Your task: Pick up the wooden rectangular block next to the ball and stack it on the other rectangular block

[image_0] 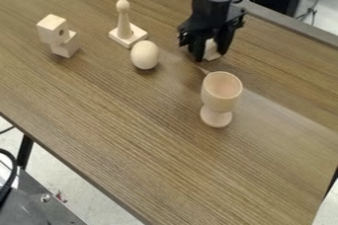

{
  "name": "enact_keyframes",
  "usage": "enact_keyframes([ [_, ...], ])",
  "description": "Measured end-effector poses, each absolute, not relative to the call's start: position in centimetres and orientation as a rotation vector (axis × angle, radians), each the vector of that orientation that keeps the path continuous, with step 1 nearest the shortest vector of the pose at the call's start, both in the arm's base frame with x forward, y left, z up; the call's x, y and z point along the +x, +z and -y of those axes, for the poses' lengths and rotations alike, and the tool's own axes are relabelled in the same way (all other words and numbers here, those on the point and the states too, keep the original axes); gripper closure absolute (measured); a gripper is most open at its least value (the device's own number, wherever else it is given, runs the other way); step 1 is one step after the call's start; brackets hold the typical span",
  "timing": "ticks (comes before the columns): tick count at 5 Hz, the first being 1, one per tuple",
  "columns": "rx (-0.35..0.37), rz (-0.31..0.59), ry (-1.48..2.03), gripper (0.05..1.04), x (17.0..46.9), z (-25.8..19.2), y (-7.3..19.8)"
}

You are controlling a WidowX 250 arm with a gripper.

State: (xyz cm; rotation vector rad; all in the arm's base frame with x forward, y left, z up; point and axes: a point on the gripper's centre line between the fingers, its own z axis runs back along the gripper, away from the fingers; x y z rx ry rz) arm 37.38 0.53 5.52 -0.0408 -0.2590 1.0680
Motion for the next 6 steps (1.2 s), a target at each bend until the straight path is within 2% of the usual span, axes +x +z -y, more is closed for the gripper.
enact_keyframes([
  [2,-0.069,0.277,1.08,0.52,39.0,-0.3,6.1],
  [6,-0.047,0.279,1.074,0.52,39.6,-0.6,5.1],
])
